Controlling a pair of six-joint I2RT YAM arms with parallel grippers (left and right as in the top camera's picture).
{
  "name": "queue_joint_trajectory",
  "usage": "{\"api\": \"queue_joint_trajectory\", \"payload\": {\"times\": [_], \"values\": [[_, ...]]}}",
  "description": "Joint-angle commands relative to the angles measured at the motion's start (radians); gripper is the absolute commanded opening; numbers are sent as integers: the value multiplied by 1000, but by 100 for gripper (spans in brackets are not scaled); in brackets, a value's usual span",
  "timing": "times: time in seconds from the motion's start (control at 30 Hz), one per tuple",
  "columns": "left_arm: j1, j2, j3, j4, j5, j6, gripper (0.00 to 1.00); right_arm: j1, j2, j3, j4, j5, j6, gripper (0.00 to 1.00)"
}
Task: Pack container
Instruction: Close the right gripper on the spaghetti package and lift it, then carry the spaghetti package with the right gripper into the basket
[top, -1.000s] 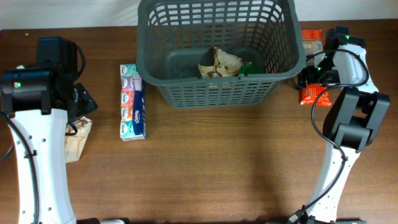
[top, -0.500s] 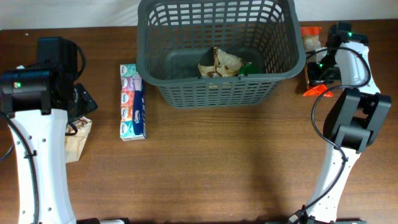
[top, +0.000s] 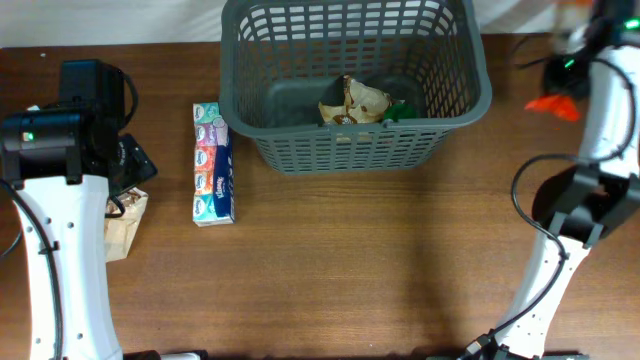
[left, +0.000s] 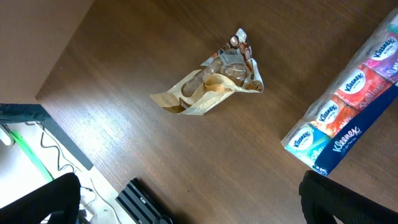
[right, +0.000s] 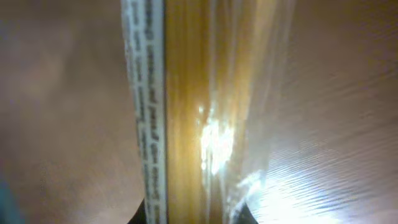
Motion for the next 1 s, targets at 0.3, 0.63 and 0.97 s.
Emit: {"api": "queue_joint_trajectory", "payload": {"times": [0.3,0.63,0.97], "values": [[6,3,-9,-2,57,1,100,48,-217,373,-67,-237,49,4],[6,3,-9,3,56,1,100,210,-321,373,-61,-350,48,4],[6,3,-9,14,56,1,100,513,-339,372,-52,-334,48,4]]}}
